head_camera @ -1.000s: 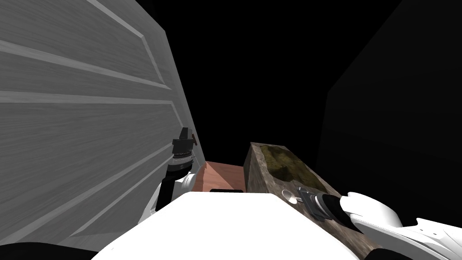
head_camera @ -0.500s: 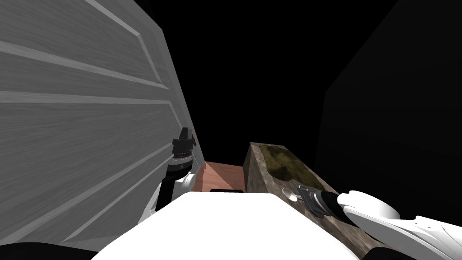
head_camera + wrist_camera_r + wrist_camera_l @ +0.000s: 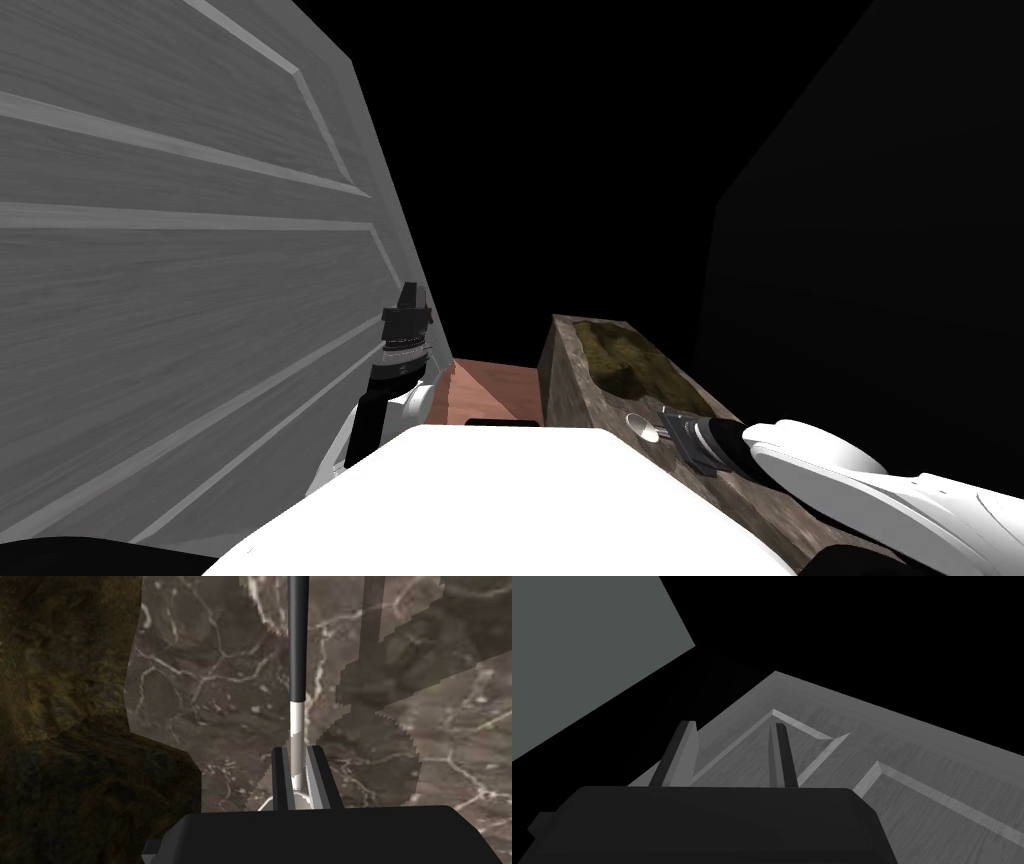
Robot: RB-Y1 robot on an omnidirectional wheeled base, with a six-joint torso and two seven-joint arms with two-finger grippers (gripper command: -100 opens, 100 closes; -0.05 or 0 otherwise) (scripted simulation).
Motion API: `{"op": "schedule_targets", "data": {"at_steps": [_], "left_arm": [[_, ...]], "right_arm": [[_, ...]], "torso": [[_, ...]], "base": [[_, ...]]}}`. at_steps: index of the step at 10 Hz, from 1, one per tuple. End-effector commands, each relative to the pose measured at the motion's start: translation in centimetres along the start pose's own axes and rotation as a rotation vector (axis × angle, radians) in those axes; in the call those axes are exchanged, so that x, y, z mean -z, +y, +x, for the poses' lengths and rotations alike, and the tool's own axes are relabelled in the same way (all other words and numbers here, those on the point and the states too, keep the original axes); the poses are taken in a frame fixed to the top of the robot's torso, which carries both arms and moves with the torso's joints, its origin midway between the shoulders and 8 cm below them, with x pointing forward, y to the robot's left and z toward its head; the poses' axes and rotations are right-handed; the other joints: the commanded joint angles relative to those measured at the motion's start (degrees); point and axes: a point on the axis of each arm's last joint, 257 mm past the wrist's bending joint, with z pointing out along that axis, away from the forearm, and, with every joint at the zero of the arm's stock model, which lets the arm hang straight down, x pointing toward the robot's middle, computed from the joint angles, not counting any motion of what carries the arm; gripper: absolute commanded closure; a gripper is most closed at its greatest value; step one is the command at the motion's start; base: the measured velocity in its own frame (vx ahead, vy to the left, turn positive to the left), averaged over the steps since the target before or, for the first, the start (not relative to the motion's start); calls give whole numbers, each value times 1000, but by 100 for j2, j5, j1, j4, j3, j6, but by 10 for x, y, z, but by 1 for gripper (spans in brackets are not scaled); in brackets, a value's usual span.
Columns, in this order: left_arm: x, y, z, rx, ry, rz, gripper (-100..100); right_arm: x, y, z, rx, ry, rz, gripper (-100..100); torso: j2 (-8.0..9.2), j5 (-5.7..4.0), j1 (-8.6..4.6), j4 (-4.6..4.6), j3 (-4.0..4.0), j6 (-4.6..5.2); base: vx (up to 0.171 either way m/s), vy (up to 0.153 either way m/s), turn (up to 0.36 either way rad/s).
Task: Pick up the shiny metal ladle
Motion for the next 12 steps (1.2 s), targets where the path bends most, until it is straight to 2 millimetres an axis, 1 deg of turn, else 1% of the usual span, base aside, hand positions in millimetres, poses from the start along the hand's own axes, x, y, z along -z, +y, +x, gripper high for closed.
{"op": "schedule_targets", "data": {"at_steps": [1,2,3,5,6,8,9,11,12], "left_arm": [[0,0,0,0,0,0,0],[0,0,0,0,0,0,0],[0,0,0,0,0,0,0],[0,0,0,0,0,0,0],[0,0,0,0,0,0,0],[0,0,0,0,0,0,0],[0,0,0,0,0,0,0],[0,0,0,0,0,0,0],[0,0,0,0,0,0,0]], "right_arm": [[0,-2,0,8,-1,-5,100],[0,-2,0,29,-2,-5,100],[1,-6,1,6,-1,-7,100],[1,-6,0,38,-6,-9,100],[2,-11,0,17,-11,-12,100],[2,-10,-1,47,-17,-12,100],[4,-15,-2,27,-26,-15,100],[4,-15,-4,58,-32,-16,100],[5,-19,-6,39,-46,-18,100]], "torso": [[0,0,0,0,0,0],[1,-1,1,0,0,-2],[0,-1,2,0,0,-3],[0,-1,6,-1,0,-2],[-1,-2,4,-1,-1,-3],[0,-3,4,-1,-1,0],[-1,-3,2,-1,-1,-1],[-1,-4,4,-1,-1,1],[-1,-4,1,-1,-1,0]], "base": [[-4,3,-32],[0,0,0],[0,11,-70],[1,11,-19],[0,11,-63],[0,9,-17],[2,13,-65],[1,10,-20],[-1,9,-61]]}}
